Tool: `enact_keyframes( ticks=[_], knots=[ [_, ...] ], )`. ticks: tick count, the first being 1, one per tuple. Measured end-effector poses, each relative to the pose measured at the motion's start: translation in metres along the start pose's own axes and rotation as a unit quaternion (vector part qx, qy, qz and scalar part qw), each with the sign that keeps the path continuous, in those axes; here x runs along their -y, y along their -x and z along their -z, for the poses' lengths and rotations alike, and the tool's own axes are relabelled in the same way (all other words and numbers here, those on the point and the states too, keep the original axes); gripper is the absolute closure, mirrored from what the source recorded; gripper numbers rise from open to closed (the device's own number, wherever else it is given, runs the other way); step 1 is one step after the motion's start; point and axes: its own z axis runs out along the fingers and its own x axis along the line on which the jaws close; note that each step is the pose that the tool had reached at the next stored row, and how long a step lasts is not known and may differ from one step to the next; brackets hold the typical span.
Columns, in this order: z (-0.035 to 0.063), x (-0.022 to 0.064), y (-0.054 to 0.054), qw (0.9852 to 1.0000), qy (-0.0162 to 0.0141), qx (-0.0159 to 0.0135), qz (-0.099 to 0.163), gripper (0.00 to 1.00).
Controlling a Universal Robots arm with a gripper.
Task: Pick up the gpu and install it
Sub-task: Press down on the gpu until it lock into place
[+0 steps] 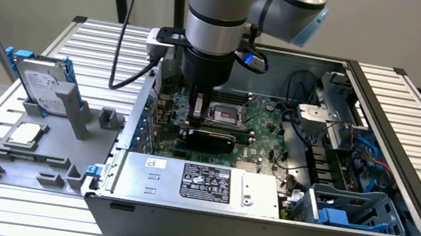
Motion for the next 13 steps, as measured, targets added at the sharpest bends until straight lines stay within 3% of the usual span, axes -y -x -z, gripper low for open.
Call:
enact_keyframes(
  ticks=[13],
  knots=[
    [-0.0097, 0.0004, -0.0001, 1.0, 0.0002, -0.0005, 0.0, 0.89]
  ],
)
